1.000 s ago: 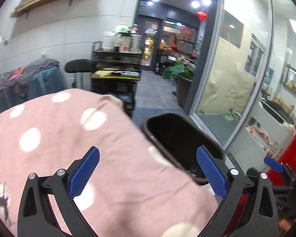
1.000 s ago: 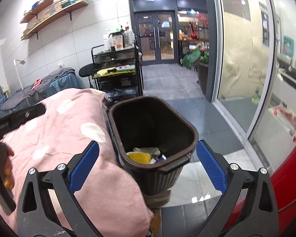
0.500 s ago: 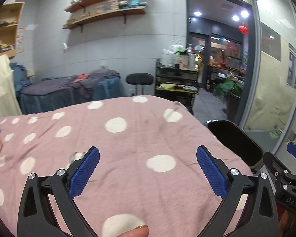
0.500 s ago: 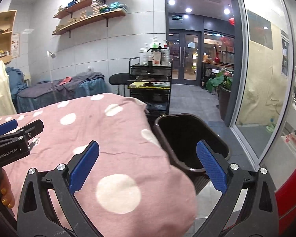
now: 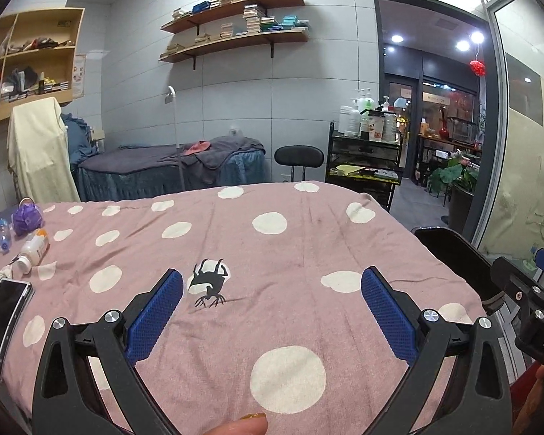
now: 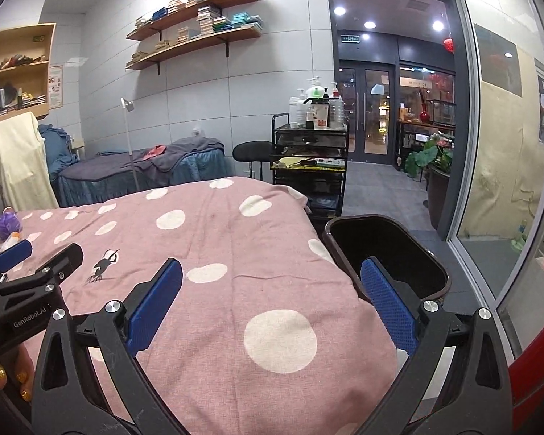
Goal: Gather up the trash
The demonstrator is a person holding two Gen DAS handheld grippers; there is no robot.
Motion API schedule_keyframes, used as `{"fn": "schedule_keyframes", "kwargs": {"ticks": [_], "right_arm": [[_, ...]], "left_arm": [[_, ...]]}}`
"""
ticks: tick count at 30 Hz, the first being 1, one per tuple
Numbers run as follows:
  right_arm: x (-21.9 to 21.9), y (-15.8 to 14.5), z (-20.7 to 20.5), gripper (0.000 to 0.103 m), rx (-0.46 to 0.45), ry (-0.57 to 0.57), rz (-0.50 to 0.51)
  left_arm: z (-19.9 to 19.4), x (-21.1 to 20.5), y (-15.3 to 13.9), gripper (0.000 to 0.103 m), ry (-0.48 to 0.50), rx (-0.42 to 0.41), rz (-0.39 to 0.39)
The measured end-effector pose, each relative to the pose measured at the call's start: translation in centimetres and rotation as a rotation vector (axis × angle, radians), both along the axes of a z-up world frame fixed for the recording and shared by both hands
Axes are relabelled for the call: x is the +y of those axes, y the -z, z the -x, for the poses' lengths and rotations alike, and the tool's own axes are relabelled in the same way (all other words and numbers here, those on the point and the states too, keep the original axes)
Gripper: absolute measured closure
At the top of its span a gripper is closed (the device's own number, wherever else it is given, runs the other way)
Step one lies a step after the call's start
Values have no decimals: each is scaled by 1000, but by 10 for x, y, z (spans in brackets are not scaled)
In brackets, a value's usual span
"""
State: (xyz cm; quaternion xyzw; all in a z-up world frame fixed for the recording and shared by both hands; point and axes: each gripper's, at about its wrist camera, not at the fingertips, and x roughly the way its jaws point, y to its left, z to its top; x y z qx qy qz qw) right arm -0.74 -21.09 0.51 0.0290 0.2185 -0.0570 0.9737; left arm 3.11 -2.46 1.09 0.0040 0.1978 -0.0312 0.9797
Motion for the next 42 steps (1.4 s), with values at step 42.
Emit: {"fn": "schedule_keyframes", "kwargs": {"ticks": [42], "right_arm": [[0,-5,6,6,-12,-28,-4]], "left_arm": [[12,19,-8,6,-51,-24,25]]}}
